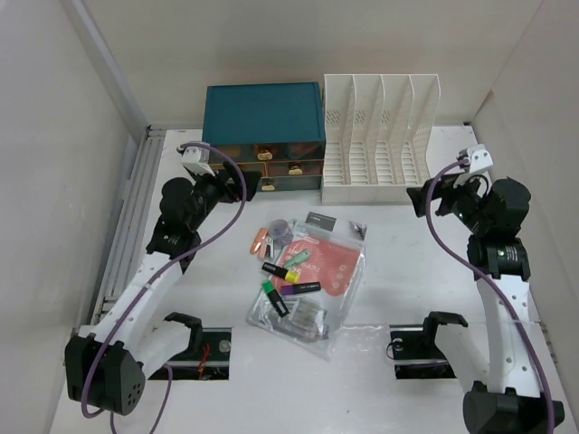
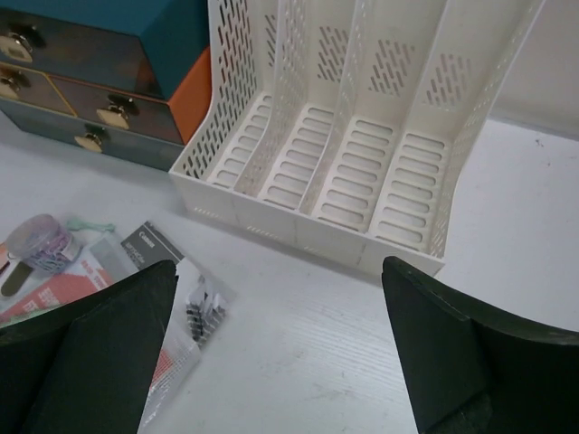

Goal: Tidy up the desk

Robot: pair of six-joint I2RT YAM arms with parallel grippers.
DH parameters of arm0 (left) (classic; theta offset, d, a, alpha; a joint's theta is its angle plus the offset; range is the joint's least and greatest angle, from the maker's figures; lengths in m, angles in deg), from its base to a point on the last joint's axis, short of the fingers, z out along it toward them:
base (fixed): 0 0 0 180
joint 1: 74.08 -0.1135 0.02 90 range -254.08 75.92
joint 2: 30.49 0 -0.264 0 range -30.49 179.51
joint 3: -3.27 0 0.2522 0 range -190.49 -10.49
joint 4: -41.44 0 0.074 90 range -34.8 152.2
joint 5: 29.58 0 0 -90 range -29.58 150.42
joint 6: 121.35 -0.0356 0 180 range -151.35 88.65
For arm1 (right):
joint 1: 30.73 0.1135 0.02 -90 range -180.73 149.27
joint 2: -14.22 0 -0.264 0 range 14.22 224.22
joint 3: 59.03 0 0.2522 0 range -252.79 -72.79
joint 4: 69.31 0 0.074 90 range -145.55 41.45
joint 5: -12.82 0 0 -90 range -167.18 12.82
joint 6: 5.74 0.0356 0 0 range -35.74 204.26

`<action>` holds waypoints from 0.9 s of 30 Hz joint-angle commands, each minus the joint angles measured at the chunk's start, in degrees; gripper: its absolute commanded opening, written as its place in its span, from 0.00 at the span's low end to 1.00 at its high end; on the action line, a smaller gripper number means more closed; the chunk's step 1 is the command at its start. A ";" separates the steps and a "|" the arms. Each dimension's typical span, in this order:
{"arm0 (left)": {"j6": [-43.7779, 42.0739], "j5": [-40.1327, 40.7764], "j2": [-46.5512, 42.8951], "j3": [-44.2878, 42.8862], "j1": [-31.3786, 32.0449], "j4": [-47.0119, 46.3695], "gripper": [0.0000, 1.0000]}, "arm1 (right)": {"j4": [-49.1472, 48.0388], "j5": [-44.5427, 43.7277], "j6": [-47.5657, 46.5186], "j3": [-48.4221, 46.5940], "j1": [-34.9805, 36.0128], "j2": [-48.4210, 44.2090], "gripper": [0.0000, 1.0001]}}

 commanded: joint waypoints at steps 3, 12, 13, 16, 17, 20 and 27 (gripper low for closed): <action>0.17 -12.58 0.54 -1.00 2.48 -3.17 1.00 | -0.31 0.62 -2.16 0.70 -1.89 -1.90 1.00; -0.35 -17.62 10.21 -1.35 9.42 -4.32 0.81 | -7.52 10.90 -1.21 9.57 -3.12 -4.11 0.52; -1.14 -17.62 10.21 -1.35 9.95 -4.31 0.77 | -8.22 10.91 1.23 10.11 -3.12 -2.63 0.24; -3.16 -16.21 11.44 -1.35 12.67 -3.00 0.55 | -8.75 11.78 2.92 11.42 -3.12 -0.51 0.69; -3.17 -14.82 11.44 -1.35 13.38 -3.00 0.50 | -8.76 13.00 2.93 11.43 -3.12 1.67 0.88; -5.44 -14.19 14.25 -1.96 15.58 -0.98 0.50 | -10.33 21.87 5.20 12.65 -3.12 8.51 0.99; -8.17 -9.45 21.72 -3.64 23.31 3.33 0.56 | -11.56 26.11 7.67 12.66 -0.32 23.38 0.99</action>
